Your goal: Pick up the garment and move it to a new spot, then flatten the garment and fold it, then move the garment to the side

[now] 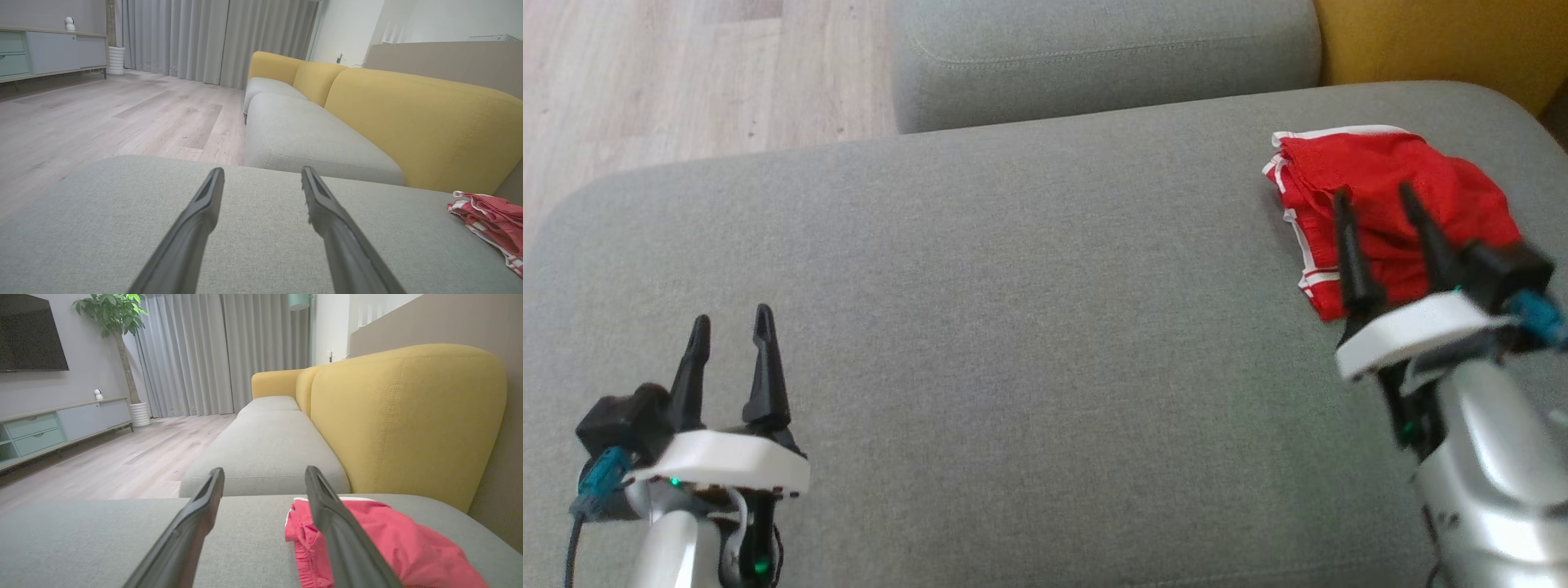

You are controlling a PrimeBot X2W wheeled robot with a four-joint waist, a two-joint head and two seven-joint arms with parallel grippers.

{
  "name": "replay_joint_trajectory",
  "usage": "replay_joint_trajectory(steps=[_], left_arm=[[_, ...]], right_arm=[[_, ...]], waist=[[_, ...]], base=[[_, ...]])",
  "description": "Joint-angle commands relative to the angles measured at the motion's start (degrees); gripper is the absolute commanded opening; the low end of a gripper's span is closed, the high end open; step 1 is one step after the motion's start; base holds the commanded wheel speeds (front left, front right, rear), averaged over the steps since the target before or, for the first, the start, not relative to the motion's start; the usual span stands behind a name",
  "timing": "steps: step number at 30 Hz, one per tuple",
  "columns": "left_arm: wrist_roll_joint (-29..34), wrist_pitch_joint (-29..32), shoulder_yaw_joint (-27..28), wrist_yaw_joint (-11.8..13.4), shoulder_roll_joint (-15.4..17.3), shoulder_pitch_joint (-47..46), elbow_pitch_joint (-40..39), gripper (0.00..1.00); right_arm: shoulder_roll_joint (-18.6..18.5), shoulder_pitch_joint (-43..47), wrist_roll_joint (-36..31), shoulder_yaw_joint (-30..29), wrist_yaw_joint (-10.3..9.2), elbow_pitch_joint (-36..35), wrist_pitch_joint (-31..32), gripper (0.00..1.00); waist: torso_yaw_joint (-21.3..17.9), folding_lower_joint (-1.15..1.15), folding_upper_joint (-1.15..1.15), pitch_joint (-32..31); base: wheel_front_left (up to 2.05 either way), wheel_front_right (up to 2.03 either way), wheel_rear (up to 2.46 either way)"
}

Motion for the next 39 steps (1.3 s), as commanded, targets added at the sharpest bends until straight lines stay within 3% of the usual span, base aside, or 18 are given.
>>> replay_joint_trajectory(steps=[1, 11, 33, 34, 39], left_arm=[[0.00, -0.51, 2.29, 0.02, 1.01, -1.61, -1.48, 1.00], [0.73, -1.23, 3.70, -0.72, 1.19, -0.87, 4.98, 1.00], [6.42, -1.28, 6.35, -3.11, -0.99, -0.68, 4.05, 1.00], [6.17, -0.57, 3.93, -3.07, -1.68, 1.38, 6.14, 0.00], [5.97, -0.31, 3.56, -3.05, -2.52, 2.58, 9.17, 0.00]], right_arm=[[0.50, -1.25, 0.03, 0.93, -0.04, -2.23, -0.75, 1.00], [3.82, 6.27, 0.21, 1.45, -0.04, -3.57, -3.06, 1.00], [5.71, 6.44, -2.00, 0.62, -0.04, -2.76, -3.14, 1.00], [5.28, 8.44, -1.68, -0.53, 0.00, -1.09, -2.37, 0.00], [5.35, 10.71, -1.47, -0.28, 0.00, 1.60, -2.18, 0.00]], waist=[[0.09, 0.01, 0.00, -0.13], [0.84, 0.01, 0.00, -1.87], [1.36, 0.01, 0.00, -2.41], [1.36, 0.01, 0.00, -2.41], [1.34, 0.01, 0.00, -2.41]], base=[[0.00, 0.00, 0.00], [0.00, 0.00, 0.00], [0.00, 0.00, 0.00], [0.00, 0.00, 0.00], [0.00, 0.00, 0.00]])
